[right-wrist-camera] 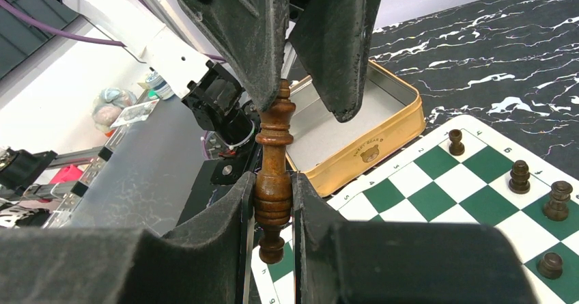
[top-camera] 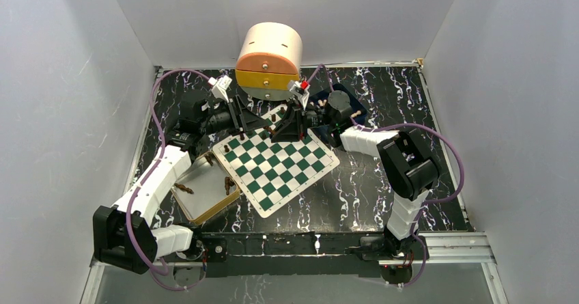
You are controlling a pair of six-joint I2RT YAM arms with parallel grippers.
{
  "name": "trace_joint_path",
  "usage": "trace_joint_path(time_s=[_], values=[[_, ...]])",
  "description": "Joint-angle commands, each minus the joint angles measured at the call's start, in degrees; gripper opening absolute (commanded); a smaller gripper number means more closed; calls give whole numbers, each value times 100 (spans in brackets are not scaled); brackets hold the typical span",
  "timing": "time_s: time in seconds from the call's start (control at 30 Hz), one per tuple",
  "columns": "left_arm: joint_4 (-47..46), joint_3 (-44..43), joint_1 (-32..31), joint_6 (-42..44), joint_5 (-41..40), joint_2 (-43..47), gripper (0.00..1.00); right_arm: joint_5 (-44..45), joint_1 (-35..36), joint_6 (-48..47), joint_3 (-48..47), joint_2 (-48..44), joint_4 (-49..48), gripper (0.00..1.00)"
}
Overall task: Set up the chess pieces on the board
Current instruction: Pick up the chess piece from the chessboard.
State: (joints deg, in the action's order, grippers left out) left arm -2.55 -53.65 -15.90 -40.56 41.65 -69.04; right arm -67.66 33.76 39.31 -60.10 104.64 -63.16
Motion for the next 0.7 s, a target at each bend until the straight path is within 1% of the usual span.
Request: trace_joint_path(time_s=[0.0, 0.1, 0.23, 0.33, 0.43, 0.5, 0.57, 0.67], values=[[25, -229, -3, -23, 358, 13, 42, 64, -30, 46, -68, -31, -390, 7], [21, -203, -7, -36, 404, 51, 43, 68, -21, 44, -83, -13, -373, 7], [0, -183, -2, -70, 429, 68, 46, 77, -27, 74, -107, 23, -372, 7], [-43, -179, -7, -114, 501, 57, 46, 86, -27, 85, -108, 34, -369, 7], [-53, -152, -1, -107, 481, 91, 43, 106, -27, 92, -99, 32, -373, 7], [-53, -137, -8, -109, 490, 83, 37, 108, -25, 103, -99, 34, -373, 7], [-61, -116, -2, -107, 508, 75, 33, 116, -27, 115, -101, 24, -373, 7], [-50, -82, -6, -89, 511, 74, 31, 133, -27, 121, -99, 27, -373, 7]])
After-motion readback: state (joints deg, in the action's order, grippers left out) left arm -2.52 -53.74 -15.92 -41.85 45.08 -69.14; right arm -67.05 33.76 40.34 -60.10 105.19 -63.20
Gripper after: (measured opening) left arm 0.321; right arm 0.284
